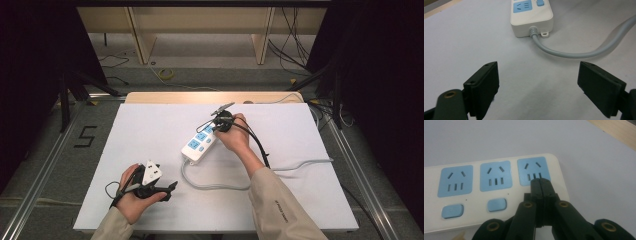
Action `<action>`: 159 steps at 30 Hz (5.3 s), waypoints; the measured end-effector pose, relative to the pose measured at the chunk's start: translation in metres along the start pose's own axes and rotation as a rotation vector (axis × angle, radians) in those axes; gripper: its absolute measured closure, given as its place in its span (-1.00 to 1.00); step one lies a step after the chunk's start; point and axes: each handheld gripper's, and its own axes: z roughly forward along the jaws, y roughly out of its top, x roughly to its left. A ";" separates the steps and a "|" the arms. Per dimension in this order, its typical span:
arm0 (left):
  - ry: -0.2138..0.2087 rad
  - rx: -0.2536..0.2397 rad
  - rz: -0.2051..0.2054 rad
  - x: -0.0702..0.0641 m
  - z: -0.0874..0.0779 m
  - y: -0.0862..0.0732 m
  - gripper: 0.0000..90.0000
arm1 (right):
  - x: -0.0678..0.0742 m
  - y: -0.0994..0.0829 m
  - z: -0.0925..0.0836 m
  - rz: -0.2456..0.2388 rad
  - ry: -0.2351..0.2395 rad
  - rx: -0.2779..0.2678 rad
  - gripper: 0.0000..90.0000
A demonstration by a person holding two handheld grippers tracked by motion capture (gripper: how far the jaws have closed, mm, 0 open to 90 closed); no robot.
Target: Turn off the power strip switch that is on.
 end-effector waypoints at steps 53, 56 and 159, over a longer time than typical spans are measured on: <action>0.002 0.002 0.003 -0.001 0.000 0.000 -0.61 | 0.001 -0.003 0.001 0.022 -0.009 -0.011 1.00; 0.002 0.002 0.002 -0.001 0.000 0.000 -0.61 | 0.001 -0.004 0.001 0.021 -0.012 -0.016 1.00; 0.010 0.022 -0.002 -0.004 0.000 -0.002 -0.62 | 0.000 -0.199 -0.164 0.099 0.054 -0.249 0.18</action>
